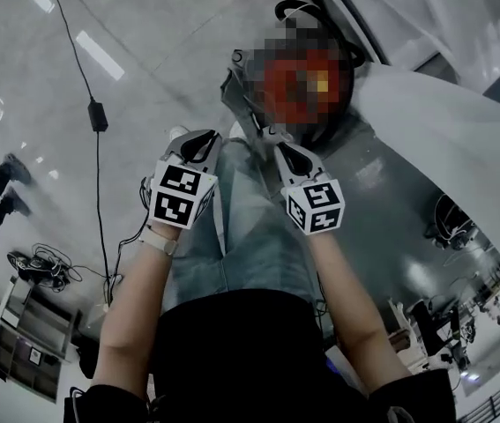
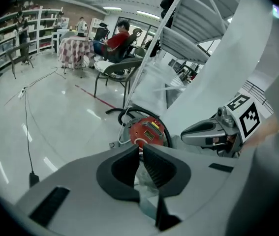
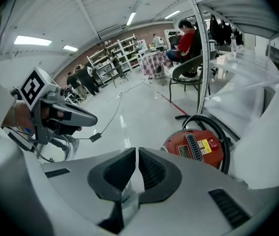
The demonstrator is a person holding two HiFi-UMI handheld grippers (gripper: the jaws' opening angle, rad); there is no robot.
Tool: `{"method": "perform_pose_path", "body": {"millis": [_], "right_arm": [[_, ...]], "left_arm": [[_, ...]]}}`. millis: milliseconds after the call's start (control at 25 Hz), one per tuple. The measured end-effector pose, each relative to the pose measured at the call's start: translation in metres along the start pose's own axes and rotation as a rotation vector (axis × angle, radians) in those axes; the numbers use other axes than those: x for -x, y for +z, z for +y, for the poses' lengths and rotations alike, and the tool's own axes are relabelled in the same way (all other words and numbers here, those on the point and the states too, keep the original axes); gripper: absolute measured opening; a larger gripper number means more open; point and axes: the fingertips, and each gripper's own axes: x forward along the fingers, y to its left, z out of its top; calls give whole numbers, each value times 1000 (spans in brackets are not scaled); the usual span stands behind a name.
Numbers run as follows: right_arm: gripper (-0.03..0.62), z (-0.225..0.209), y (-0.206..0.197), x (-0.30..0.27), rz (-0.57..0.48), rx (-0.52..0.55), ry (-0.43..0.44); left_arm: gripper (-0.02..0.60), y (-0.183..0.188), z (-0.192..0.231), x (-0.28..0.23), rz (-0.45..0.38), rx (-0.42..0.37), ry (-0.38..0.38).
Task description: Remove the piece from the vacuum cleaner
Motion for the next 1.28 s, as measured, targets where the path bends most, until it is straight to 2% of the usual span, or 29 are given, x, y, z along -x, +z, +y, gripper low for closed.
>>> {"method": "perform_pose_path", "body": {"millis": [240, 360, 520, 840, 1280], "right_arm": [[29, -18, -43, -42, 66, -8, -38], [29, -26, -61, -66, 83, -3, -50], [31, -39, -86, -95, 110, -1, -69], [41, -51, -135, -136, 170, 23, -77], [77, -75, -176, -174, 225, -23, -81]], "left_arm": [[36, -33, 12, -55, 63, 64, -52], [120, -50, 19, -82, 103, 140, -83], [144, -73, 22, -115, 150, 224, -108], [158, -99, 17, -171, 187, 287, -142], [157, -117, 9, -246, 254, 313, -213]]}}
